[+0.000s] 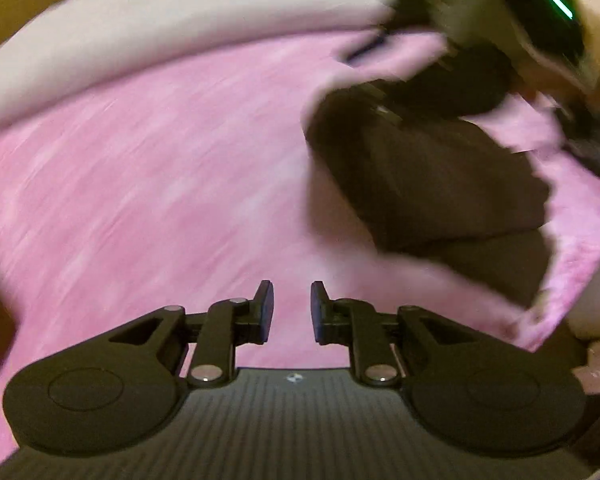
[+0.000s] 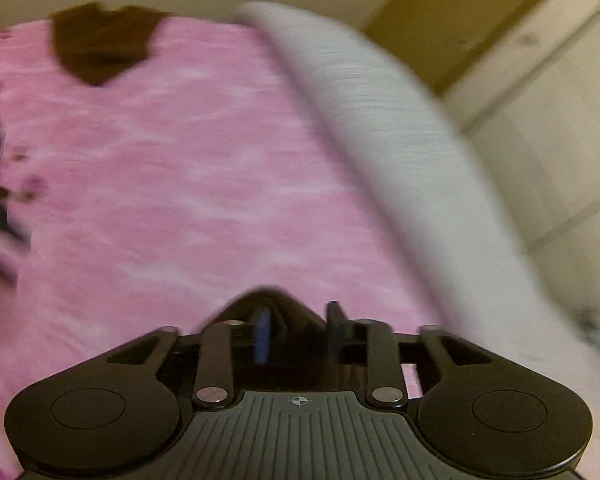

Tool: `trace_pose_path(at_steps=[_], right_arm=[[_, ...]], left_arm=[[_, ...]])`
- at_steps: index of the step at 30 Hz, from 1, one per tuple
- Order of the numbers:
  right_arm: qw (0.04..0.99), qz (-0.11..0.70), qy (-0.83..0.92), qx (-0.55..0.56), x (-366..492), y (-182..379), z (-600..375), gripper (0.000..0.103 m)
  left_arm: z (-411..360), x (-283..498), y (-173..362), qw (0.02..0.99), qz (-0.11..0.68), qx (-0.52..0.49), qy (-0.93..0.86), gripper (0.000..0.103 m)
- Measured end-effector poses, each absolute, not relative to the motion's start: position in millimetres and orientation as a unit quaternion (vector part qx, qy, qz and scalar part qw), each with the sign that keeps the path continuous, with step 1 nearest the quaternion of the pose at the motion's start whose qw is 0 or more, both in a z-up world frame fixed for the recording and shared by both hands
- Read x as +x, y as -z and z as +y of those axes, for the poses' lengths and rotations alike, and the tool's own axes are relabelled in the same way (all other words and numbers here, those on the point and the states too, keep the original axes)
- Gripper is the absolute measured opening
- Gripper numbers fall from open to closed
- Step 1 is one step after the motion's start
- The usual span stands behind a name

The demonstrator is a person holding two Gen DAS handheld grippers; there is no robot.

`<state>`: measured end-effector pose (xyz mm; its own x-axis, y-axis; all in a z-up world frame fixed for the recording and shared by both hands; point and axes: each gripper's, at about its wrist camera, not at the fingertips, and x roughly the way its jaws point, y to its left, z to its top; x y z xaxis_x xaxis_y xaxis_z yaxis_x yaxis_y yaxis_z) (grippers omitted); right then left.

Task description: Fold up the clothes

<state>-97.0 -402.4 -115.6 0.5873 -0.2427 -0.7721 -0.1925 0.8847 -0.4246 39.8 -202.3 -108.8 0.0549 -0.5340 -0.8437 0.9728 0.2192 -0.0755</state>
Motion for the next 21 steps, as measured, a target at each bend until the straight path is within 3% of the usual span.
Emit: trace_pose_path(at_steps=[3,8,12,21], right_arm=[[0.856,0.482,0.009,-0.187,-96.0,140.4,-383.2,0.050],[0.843,0.529,0.016,-0.102,-102.9,178.4,-363.6,0.063],[0.814,0.571,0.098,-0.047,-153.9,191.1,-413.7,0.066],[0.817,0.539,0.182,0.089,-263.5,219.1,-528.5,0.074]], left_arm=[[-153.3,94.7,137.0,0.695,0.448,0.296,0.478,0.022],[-191.4,93.3,168.8,0.670,0.416,0.319,0.525,0.035],[-245.5,71.4,189.3,0.642,0.373,0.329,0.583,0.043],[-357.2,-3.6,229.3,0.588,0.300,0.368,0.655,0.060]])
